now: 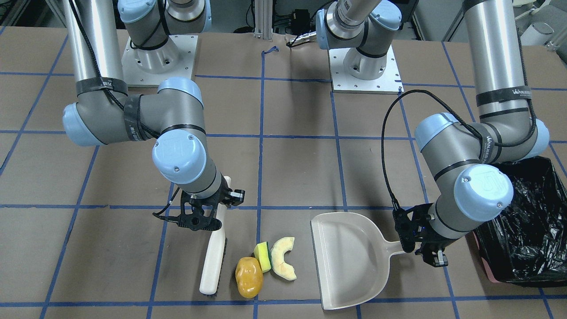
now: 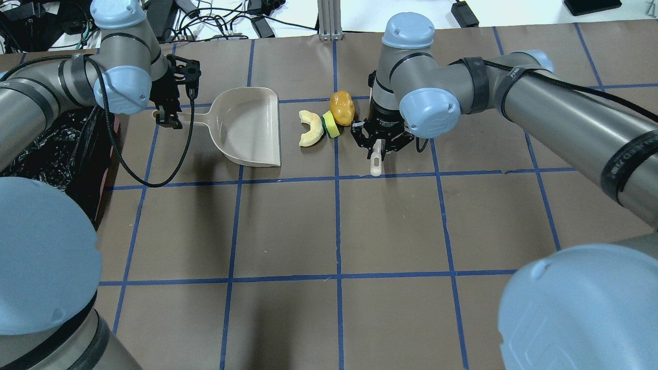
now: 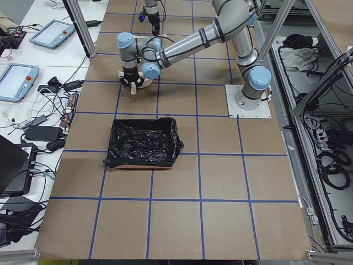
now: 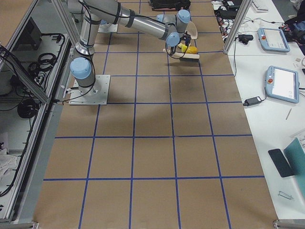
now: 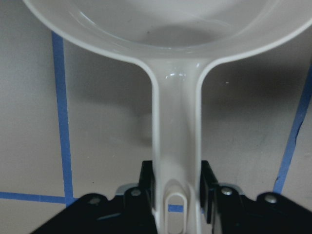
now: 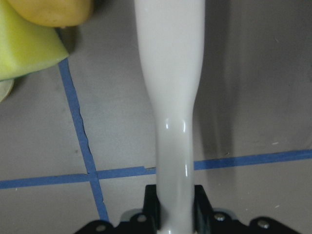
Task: Sweep and dump trash into bin
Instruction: 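Carry the brush with the right gripper to behind the potato, sponge and peel, then sweep the potato, sponge and peel with the right gripper's brush into the dustpan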
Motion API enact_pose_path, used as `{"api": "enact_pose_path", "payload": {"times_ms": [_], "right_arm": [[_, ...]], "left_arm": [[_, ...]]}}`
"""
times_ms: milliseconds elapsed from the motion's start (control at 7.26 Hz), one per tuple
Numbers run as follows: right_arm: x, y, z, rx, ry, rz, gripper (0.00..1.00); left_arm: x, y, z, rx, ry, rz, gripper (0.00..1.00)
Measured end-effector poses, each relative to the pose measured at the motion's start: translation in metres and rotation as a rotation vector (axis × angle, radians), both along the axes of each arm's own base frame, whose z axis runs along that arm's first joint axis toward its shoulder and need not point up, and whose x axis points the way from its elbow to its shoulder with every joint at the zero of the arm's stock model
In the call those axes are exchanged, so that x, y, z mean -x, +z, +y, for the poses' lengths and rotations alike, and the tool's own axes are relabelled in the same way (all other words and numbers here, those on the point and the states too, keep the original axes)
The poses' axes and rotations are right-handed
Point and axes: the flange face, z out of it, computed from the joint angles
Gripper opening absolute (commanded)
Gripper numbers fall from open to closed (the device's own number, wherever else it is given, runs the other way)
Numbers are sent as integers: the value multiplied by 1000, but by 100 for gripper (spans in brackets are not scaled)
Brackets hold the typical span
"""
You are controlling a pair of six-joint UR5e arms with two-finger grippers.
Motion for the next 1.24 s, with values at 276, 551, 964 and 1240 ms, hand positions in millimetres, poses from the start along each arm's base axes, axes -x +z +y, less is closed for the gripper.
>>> {"api": "enact_pose_path", "payload": {"times_ms": [276,551,964,1240], "right_arm": [[-27,-7,4,19,-33,-25,0],[-51,-11,11,25,-61,-37,0],[-106,-17,7,51,-118,-46,0],[-149,-20,7,59,-143,-52,0]], "left_arm": [[0,-1,0,-1,0,1,25],[1,-1,1,-4,-1,2,25],[1,-2,1,-5,-1,3,25],[2,-1,1,-4,-2,5,25]]}}
